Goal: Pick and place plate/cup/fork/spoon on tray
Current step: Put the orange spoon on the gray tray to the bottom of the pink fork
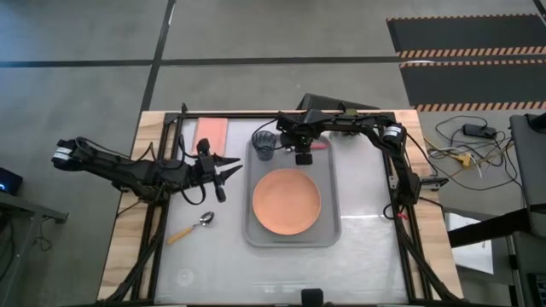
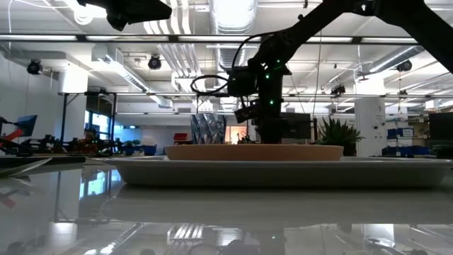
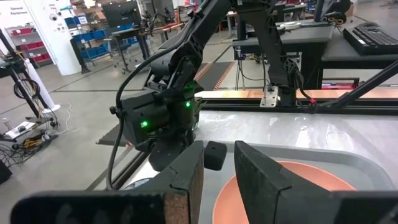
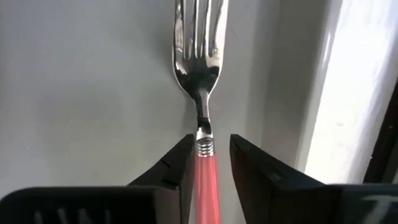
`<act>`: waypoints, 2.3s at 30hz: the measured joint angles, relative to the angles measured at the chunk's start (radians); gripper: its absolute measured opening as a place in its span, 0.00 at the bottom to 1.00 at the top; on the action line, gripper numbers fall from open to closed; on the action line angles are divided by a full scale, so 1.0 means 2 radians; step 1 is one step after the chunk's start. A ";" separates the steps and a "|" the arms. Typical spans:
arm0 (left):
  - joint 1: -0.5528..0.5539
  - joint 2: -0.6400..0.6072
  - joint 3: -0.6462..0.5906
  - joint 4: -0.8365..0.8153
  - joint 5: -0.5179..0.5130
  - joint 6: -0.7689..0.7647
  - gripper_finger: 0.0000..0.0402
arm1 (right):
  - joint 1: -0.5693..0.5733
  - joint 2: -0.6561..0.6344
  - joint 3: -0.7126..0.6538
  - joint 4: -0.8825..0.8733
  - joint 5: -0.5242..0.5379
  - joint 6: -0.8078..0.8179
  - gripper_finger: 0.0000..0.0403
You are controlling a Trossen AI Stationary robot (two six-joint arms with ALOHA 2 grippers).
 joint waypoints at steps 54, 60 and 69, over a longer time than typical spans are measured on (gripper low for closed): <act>-0.084 0.161 0.062 -0.516 0.359 -0.646 0.03 | 0.279 -0.476 -0.479 0.473 0.099 0.199 0.08; -0.101 0.179 0.054 -0.532 0.444 -0.680 0.06 | 0.279 -0.472 -0.480 0.479 0.099 0.203 0.08; -0.145 0.174 0.038 -0.568 0.414 -0.699 0.22 | 0.280 -0.472 -0.480 0.475 0.099 0.201 0.08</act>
